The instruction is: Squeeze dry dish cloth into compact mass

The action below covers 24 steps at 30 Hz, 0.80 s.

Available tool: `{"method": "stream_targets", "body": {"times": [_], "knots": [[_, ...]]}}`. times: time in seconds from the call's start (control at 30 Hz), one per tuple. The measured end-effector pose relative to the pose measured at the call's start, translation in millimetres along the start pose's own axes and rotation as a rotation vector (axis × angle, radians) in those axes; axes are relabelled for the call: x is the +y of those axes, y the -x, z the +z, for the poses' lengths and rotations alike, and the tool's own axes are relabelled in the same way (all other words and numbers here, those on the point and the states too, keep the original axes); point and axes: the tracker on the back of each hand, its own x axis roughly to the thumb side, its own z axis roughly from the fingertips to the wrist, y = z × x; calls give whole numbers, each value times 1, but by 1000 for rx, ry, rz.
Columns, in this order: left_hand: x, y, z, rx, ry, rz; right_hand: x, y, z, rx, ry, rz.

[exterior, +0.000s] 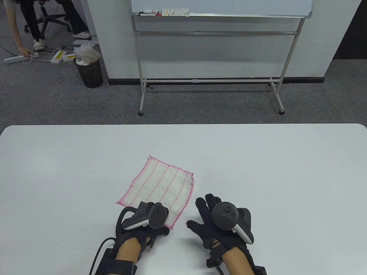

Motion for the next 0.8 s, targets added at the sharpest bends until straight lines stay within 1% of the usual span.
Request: {"method": "stream_targets", "body": {"times": [0.03,0.13,0.3,0.47,0.63,0.7,0.8], "knots": [[0,2,-1,10,-1,0,1,0,0,1,-4,-1],[8,1,-1,38,-86,-9,2,0,-1,3,-16,-2],[11,0,-3,65,-121,-44,3,-1,0,7,-29,-6],[14,5,-2,92,-175,-4,2,-1,1,10,-29,-16],[19,16,3,106,-234,109,0,-1,2,7,-11,-25],[26,21,6,124,-238,176,-1,-2,2,3,-3,-27],[43,29,14,157,-287,269,-1,-1,2,-2,5,-36]]}}
